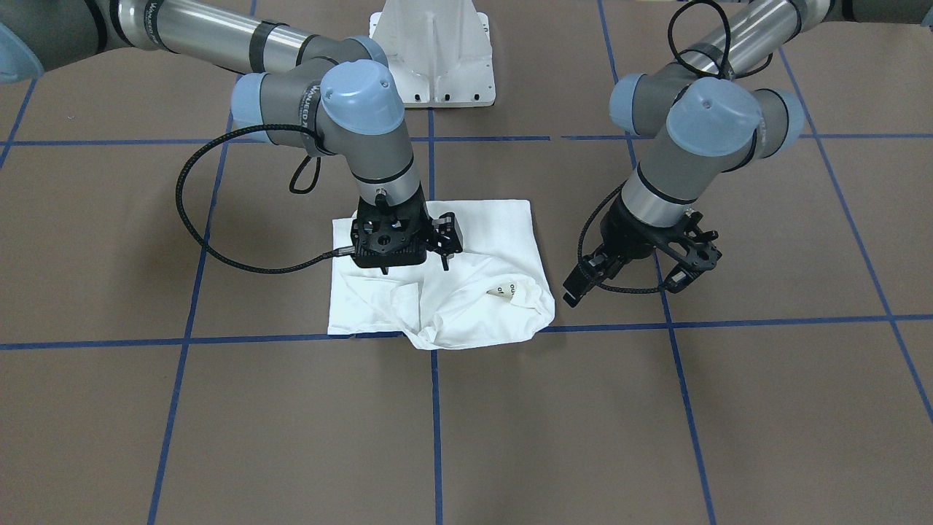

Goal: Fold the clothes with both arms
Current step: 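Press the folded shirt down with the right gripper while the left gripper withdraws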

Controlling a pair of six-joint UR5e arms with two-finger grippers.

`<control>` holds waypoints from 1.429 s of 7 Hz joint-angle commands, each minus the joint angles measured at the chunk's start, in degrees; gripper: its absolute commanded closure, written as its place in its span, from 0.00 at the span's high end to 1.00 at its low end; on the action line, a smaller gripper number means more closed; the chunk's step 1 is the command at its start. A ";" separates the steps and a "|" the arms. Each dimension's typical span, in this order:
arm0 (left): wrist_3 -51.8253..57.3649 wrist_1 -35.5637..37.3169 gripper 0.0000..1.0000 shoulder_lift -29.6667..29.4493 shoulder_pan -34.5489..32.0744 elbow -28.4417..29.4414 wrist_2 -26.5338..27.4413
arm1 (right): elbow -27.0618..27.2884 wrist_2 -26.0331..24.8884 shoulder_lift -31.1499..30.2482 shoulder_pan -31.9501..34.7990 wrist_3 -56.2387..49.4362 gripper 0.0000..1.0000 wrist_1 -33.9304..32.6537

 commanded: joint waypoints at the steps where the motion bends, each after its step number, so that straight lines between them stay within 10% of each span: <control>1: 0.41 -0.11 1.00 0.45 -0.10 0.07 -0.06 | -0.29 -3.43 -2.19 -1.57 -17.70 0.98 0.10; 10: 0.06 -0.55 1.00 -0.25 0.34 0.07 -0.06 | -9.17 -9.69 -1.47 0.16 -26.36 0.99 1.50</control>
